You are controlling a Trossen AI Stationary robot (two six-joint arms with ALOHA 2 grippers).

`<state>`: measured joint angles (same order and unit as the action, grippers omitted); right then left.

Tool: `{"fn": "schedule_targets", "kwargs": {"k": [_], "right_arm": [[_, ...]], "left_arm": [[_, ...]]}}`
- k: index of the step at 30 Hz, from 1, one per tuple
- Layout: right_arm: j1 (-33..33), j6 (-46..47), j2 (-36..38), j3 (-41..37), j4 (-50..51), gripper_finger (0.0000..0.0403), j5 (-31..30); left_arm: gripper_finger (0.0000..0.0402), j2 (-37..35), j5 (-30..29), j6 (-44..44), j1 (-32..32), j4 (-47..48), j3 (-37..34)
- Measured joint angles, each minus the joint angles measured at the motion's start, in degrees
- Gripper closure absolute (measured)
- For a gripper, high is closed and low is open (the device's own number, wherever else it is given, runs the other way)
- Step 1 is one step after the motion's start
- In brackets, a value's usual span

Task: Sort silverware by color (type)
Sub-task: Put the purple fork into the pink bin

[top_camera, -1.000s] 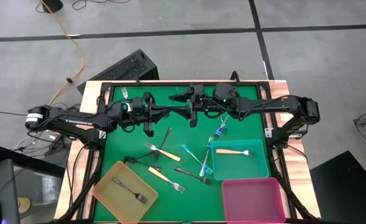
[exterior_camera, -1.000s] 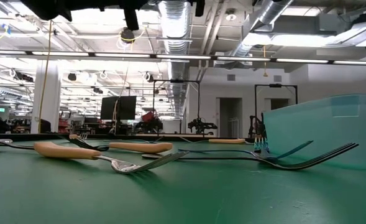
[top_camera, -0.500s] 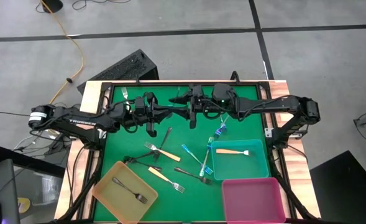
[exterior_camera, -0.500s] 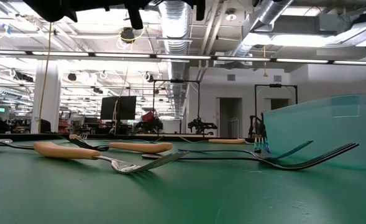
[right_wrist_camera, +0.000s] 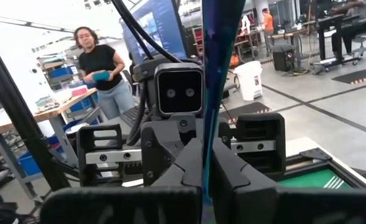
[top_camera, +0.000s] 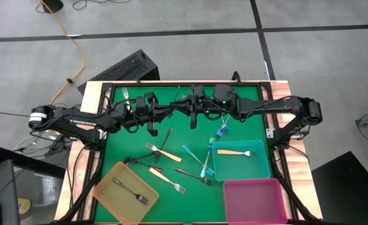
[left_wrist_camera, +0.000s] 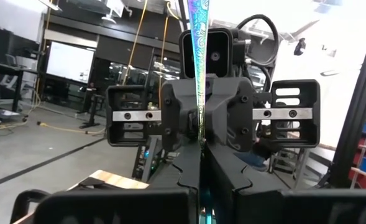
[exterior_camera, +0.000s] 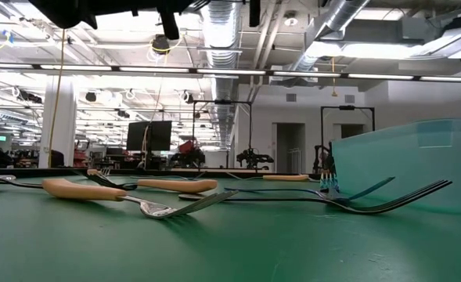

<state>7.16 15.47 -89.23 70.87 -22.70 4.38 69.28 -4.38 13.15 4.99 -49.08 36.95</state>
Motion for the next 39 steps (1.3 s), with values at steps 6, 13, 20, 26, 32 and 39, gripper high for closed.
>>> {"fn": "schedule_targets", "kwargs": {"k": [6,13,20,26,32,39], "right_arm": [[-0.04,0.15,0.00,0.00,0.85,0.0376,-0.26],[0.60,0.73,1.22,-0.11,5.26,0.0376,-0.43],[2.54,0.93,4.85,-0.09,10.13,0.0376,-2.07],[1.86,3.31,11.46,0.00,27.93,0.0376,-1.90],[-5.57,8.16,18.77,0.00,50.72,0.0376,-1.61],[-22.46,23.75,24.10,0.00,65.22,0.0376,-6.28]], "left_arm": [[0.0385,-0.09,0.00,2.32,0.00,2.25,0.00],[0.0312,-1.90,2.64,3.77,0.02,8.47,0.02],[0.0255,-6.78,2.98,5.65,-0.07,15.53,0.02],[0.0247,-12.18,2.80,8.41,-0.09,22.61,0.02],[0.0249,-16.30,1.79,8.11,-0.07,27.52,0.02],[0.0249,-16.45,0.55,9.14,-0.05,28.88,0.02]]}}
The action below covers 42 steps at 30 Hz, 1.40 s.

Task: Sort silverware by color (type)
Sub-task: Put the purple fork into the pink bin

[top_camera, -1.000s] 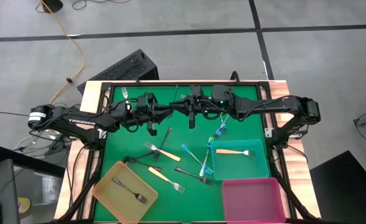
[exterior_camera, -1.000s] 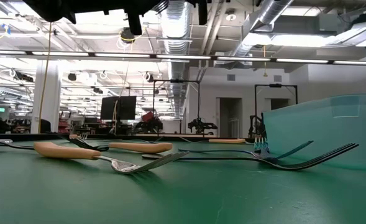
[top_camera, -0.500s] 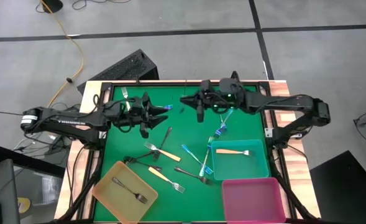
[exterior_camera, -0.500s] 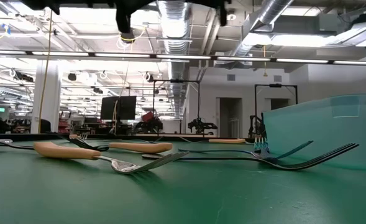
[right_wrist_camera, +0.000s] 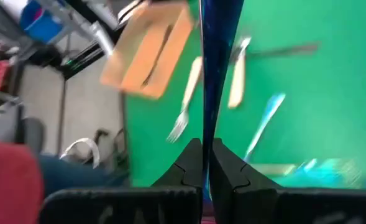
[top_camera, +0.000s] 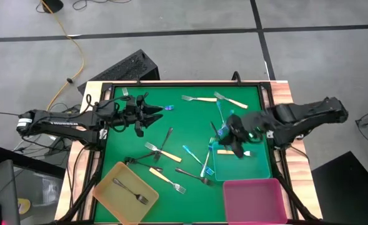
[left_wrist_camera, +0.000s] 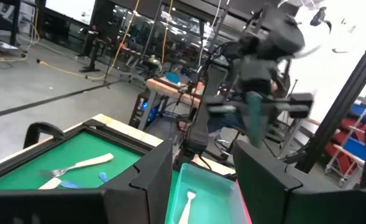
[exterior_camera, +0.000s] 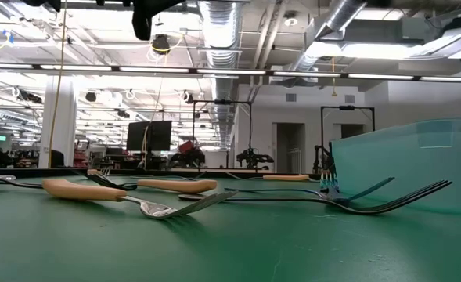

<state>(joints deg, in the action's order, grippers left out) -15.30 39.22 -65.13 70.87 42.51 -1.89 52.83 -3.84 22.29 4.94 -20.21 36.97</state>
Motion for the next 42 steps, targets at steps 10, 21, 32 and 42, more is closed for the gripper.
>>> {"fn": "schedule_targets", "kwargs": {"k": [10,21,32,42], "right_arm": [[-23.60,24.46,-2.76,0.00,6.64,0.0376,-6.51],[-36.46,43.17,-13.48,-0.02,13.19,0.0376,-2.81],[-42.29,42.78,-26.80,-0.02,14.87,0.0376,8.18],[-43.78,24.69,-36.07,-0.02,15.31,0.0376,10.76]], "left_arm": [[0.0249,0.77,-0.03,1.00,0.01,0.54,-0.02],[0.0249,0.71,-1.59,4.16,0.03,3.81,-0.02],[0.0249,0.71,-1.57,5.41,0.03,5.06,-0.02],[0.0249,0.69,-1.60,5.41,0.03,7.32,-0.02]]}}
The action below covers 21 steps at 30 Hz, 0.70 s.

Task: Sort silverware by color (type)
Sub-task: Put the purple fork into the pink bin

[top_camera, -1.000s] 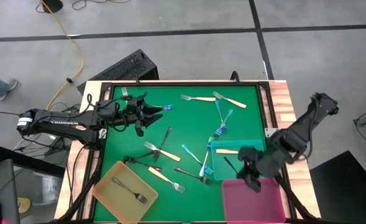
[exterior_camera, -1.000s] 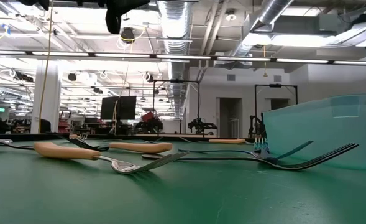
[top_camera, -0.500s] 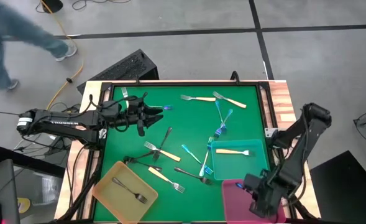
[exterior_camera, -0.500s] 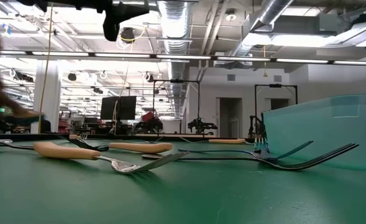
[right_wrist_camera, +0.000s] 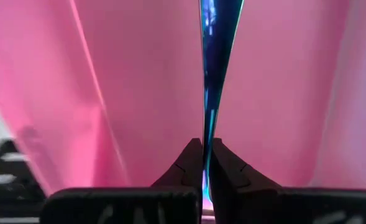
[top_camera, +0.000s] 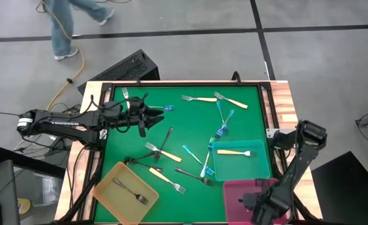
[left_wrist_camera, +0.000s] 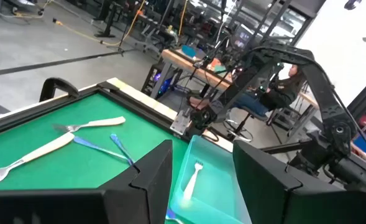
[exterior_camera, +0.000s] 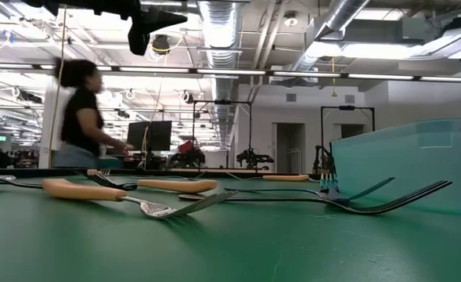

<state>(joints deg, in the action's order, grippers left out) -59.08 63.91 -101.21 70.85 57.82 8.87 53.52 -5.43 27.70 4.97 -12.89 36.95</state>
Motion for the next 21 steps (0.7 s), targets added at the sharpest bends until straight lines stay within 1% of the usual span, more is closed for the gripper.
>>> {"fn": "schedule_targets", "kwargs": {"k": [3,7,13,16,21], "right_arm": [[0.44,-4.06,-2.19,0.00,-0.82,0.0376,2.15],[0.75,-7.72,-4.10,0.00,-4.32,0.0376,2.73],[0.96,-9.03,-5.09,-0.01,-4.62,0.0376,2.69],[0.80,-9.10,-5.03,-0.27,-6.76,0.0376,1.03],[0.71,-8.30,-5.03,-1.86,-8.25,0.0376,0.37]], "left_arm": [[0.0249,0.00,0.00,0.26,0.00,0.59,0.00],[0.0249,0.00,0.00,0.46,0.00,1.35,0.00],[0.0249,0.00,-0.40,0.45,0.00,3.02,0.00],[0.0249,0.02,-1.71,0.46,0.00,3.78,0.00],[0.0249,0.02,-1.81,0.44,0.00,3.32,0.00]]}}
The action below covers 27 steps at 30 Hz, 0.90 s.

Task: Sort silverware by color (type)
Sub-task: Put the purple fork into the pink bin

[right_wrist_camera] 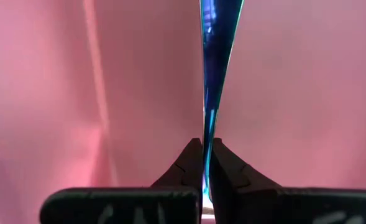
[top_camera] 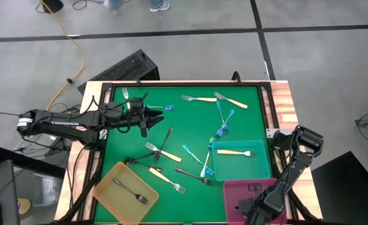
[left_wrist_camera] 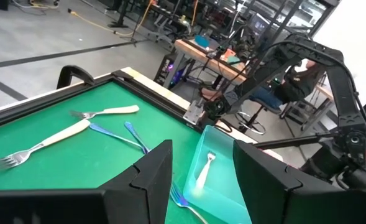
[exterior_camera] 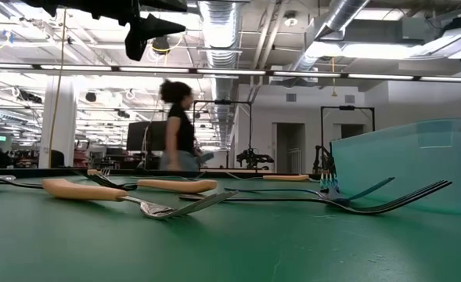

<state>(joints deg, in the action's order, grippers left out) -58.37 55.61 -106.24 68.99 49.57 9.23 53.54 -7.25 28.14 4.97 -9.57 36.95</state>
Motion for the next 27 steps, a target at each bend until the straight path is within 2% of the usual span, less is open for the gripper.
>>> {"fn": "schedule_targets", "kwargs": {"k": [8,17,27], "right_arm": [[0.07,0.89,0.31,-3.56,-4.80,0.0376,-0.09],[0.09,0.86,0.27,-3.74,-4.46,0.0375,-0.45],[0.30,0.90,0.17,-3.82,-4.70,0.0357,-1.60]], "left_arm": [[0.0249,0.00,0.04,0.04,0.00,-0.01,0.00],[0.0249,0.00,-0.69,0.13,0.00,-0.08,0.00],[0.0249,0.00,-0.96,0.04,0.00,-0.15,0.00]]}}
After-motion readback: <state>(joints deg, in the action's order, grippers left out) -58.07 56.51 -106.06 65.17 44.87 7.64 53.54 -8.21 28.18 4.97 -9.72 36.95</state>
